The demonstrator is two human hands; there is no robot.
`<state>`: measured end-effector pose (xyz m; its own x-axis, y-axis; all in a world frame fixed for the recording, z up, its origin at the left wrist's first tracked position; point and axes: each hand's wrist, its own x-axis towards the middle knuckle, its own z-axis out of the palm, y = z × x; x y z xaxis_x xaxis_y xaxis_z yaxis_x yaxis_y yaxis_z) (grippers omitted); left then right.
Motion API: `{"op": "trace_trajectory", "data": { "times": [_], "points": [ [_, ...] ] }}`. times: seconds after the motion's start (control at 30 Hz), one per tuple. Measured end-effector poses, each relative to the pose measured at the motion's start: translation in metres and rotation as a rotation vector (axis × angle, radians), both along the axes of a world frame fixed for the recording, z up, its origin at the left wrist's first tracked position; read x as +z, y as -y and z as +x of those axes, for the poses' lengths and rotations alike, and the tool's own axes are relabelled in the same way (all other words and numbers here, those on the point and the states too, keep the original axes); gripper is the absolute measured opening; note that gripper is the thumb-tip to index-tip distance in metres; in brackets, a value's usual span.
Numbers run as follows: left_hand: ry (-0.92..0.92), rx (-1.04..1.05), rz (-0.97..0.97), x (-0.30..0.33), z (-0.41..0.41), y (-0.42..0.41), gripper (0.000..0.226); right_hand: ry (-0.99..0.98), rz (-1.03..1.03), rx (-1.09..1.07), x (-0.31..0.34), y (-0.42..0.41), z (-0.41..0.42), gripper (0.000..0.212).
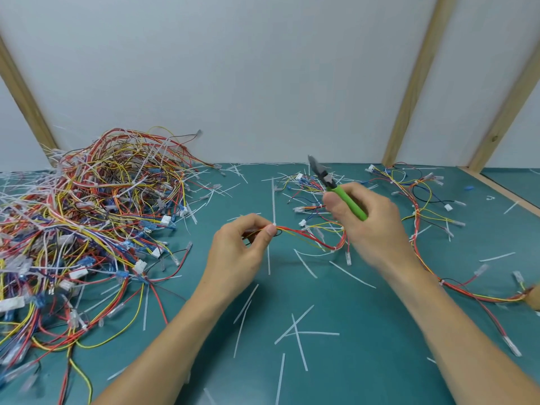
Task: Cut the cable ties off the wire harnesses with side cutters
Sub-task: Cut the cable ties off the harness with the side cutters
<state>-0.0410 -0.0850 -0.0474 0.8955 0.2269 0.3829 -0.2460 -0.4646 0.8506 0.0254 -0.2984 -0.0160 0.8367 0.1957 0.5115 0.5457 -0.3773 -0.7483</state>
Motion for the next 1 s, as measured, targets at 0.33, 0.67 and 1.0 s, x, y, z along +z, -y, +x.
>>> {"op": "trace_trajectory", "data": {
  "times": [0.33,0.67,1.0],
  "points": [
    [0.024,0.084,-0.095,-0.004,0.005,-0.004,0.013,0.014,-0.411,0.021,-0.005,0.004,0.001,0.048],
    [0.055,0.082,0.122,-0.003,0.0,0.002,0.015,0.05,-0.385,-0.016,-0.002,0.002,-0.002,0.054],
    [0.05,0.055,0.147,-0.002,0.0,0.003,0.012,0.069,-0.346,-0.015,-0.003,-0.002,-0.004,0.052]
  ]
}}
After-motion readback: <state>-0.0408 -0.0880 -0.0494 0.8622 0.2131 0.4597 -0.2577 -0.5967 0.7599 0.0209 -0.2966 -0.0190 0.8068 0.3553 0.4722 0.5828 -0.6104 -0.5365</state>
